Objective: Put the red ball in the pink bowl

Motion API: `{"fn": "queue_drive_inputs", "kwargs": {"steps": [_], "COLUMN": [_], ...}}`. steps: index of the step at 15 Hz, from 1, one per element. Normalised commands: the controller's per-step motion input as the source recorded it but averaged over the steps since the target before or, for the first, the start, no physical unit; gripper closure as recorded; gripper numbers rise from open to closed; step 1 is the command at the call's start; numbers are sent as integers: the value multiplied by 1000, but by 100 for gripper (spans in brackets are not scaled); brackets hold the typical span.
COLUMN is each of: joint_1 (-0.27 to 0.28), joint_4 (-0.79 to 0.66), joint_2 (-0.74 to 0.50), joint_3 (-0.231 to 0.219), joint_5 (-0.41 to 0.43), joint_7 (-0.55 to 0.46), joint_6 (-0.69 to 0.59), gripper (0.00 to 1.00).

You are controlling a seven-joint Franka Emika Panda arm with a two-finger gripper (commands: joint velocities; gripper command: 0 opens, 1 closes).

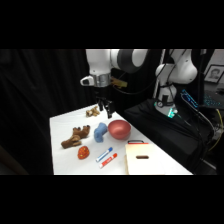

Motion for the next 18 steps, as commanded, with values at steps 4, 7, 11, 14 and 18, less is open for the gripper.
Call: {"fn": "queue_drive_inputs", "kwargs": {"steps": [4, 7, 11, 14, 18], "joint_1": [8, 35, 33, 17, 1], "joint_4": [156, 435, 614, 656, 608], "joint_2": [97, 284, 450, 511, 484], "joint_3": [33, 45, 15, -30, -52], "joint_5": [-62, -58, -78, -78, -61], "joint_7": [112, 123, 136, 147, 123], "joint_6": [-3, -62, -75, -49, -22], "gripper": [0, 0, 0, 0, 0]}}
